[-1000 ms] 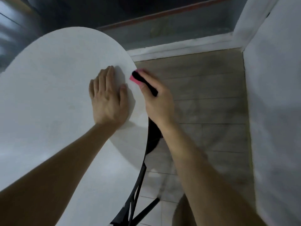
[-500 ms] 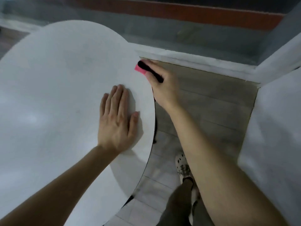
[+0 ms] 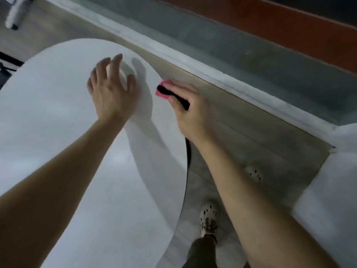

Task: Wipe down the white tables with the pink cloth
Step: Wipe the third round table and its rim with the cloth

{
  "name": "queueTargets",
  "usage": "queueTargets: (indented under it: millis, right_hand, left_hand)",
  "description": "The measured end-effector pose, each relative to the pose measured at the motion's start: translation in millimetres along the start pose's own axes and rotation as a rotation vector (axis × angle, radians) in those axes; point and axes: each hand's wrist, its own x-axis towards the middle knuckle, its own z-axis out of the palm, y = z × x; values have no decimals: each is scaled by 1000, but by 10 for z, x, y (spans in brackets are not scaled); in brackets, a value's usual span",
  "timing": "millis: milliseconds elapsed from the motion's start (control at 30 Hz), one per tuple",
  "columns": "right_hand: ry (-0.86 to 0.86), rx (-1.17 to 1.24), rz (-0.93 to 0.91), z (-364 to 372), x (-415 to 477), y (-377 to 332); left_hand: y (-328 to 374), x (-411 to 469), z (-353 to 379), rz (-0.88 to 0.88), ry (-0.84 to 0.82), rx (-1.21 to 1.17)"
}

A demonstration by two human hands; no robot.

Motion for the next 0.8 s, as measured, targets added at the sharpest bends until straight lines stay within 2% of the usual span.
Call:
queueTargets:
  millis: [100, 167, 233, 433, 500, 667, 800]
  right_hand:
    - [-18, 61, 64, -182, -555, -49]
    - [-71, -4, 59, -322, -768, -62]
    - [-119, 24, 77, -334, -454, 13]
    - [-365, 109, 40, 325, 1396, 108]
    - [-378, 124, 48, 328, 1393, 101]
    - [-407, 102, 75, -130, 762, 106]
    - [-507, 75, 57, 385, 1596, 86]
  left_hand:
    - [18, 195, 139, -212, -29, 14]
    - [44, 149, 227, -241, 17, 45]
    - [43, 144, 290, -227, 34, 56]
    - [-21, 125, 283, -212, 29, 84]
    - [22, 121, 283, -220, 18, 76]
    - [55, 92, 270, -244, -29, 97]
    - [41, 54, 276, -257, -36, 74]
